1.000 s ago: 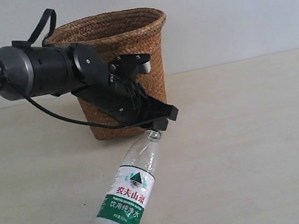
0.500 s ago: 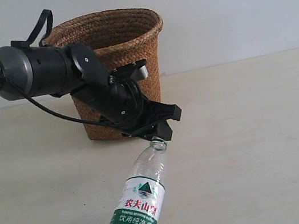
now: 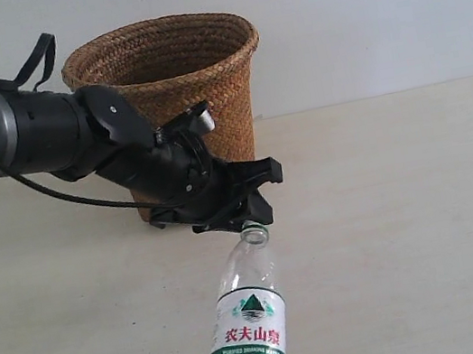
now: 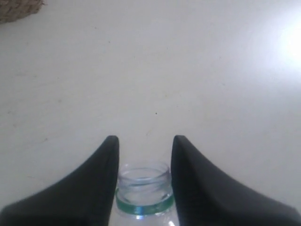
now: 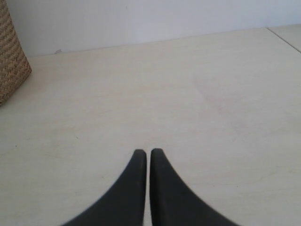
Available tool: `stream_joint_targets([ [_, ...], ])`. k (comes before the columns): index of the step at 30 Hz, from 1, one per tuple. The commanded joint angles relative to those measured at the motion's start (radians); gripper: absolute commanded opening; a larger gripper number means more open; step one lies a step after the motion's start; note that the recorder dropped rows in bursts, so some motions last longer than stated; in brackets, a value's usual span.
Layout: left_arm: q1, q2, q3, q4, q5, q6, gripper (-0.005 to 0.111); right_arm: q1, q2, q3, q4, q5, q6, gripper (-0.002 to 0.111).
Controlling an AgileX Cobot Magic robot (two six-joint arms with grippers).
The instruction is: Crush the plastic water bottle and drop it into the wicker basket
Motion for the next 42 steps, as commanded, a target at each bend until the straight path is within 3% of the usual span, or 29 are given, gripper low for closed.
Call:
stream_joint_targets([
  [1,-0.007,-0.042,0.062,-0.039,-0.089,-0.048,0.004,-0.006,-0.005,0.0,-0.004,-0.001,0.0,0.0],
  [8,-0.007,-0.121,0.212,-0.201,-0.315,-0.048,0.004,-0.006,-0.005,0.0,-0.004,-0.001,0.0,0.0],
  [14,-0.007,-0.202,0.319,-0.233,-0.422,-0.059,0.004,-0.006,-0.005,0.0,-0.004,-0.001,0.0,0.0],
  [21,-0.007,-0.313,0.48,-0.443,-0.662,-0.069,0.004,-0.006,-0.005,0.0,-0.004,-0.001,0.0,0.0],
  [30,-0.007,-0.436,0.675,-0.448,-0.91,-0.281,0.004,-0.006,-0.005,0.0,-0.004,-0.001,0.0,0.0],
  [35,-0.007,-0.438,0.754,-0.448,-0.971,-0.377,0.004,-0.006,-0.005,0.0,-0.004,-0.001,0.0,0.0],
  [42,-0.007,-0.438,0.796,-0.439,-1.01,-0.388,0.004,-0.006,-0.005,0.0,-0.004,-0.001,0.0,0.0],
])
